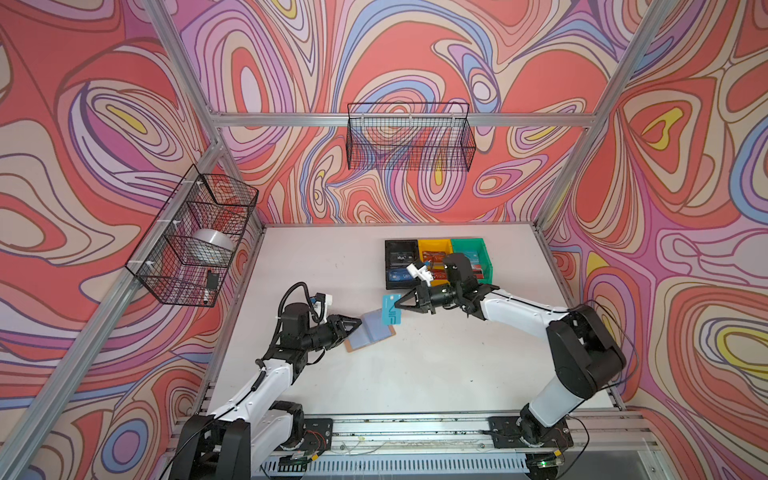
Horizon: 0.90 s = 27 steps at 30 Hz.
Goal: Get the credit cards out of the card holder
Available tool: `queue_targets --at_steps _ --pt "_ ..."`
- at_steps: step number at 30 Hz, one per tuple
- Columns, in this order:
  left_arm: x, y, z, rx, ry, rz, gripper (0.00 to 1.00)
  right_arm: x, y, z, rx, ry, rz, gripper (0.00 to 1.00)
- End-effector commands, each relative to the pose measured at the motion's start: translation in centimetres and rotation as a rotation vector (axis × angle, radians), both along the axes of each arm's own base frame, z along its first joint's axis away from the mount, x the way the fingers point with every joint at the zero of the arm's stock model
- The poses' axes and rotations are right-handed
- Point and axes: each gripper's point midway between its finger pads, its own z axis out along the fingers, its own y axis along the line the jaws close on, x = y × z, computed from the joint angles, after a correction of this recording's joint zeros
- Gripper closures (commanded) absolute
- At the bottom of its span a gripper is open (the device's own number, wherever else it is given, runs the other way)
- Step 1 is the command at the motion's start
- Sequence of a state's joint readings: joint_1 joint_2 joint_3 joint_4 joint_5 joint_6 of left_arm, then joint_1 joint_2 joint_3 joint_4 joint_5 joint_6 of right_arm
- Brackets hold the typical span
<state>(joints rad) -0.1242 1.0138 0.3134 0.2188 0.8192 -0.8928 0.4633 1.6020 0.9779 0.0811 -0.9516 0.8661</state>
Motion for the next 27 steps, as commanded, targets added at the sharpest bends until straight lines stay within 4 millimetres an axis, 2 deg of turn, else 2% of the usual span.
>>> queue_targets --at_steps 1,4,7,10,14,19,21,24,27 --pt "0.3 0.4 0.4 0.029 -0.019 0.018 0.7 4.2 -6.3 -0.8 -0.092 0.068 -0.407 1.0" --pt "0.3 0.4 0.6 0.027 -0.023 0.011 0.7 6.4 -10.4 0.8 -0.026 0.054 -0.673 1.0" --pt "0.3 0.3 0.6 0.023 -0.021 0.008 0.7 7.9 -13.4 1.9 -0.043 0.064 -0.877 1.0" --pt "0.2 0.3 0.6 0.022 -0.022 0.012 0.71 8.8 -16.6 0.9 -0.156 0.192 -1.09 1.0" --pt "0.1 0.4 0.5 0.021 -0.022 0.017 0.71 9.9 -18.6 1.2 -0.216 0.184 -1.21 1.0" --pt "-0.1 0.6 0.5 0.023 -0.021 0.028 0.72 10.1 -22.1 0.4 -0.043 0.258 -1.492 1.0" --pt "-0.2 0.6 0.5 0.025 -0.023 0.031 0.72 10.4 -23.2 1.1 -0.007 0.208 -1.555 1.0" --pt "-0.1 0.7 0.6 0.029 -0.023 0.039 0.72 10.6 -24.3 1.2 -0.001 0.18 -1.623 1.0" --pt "-0.1 0.7 0.6 0.027 -0.019 0.038 0.72 11.2 -24.7 1.2 0.006 0.16 -1.647 1.0"
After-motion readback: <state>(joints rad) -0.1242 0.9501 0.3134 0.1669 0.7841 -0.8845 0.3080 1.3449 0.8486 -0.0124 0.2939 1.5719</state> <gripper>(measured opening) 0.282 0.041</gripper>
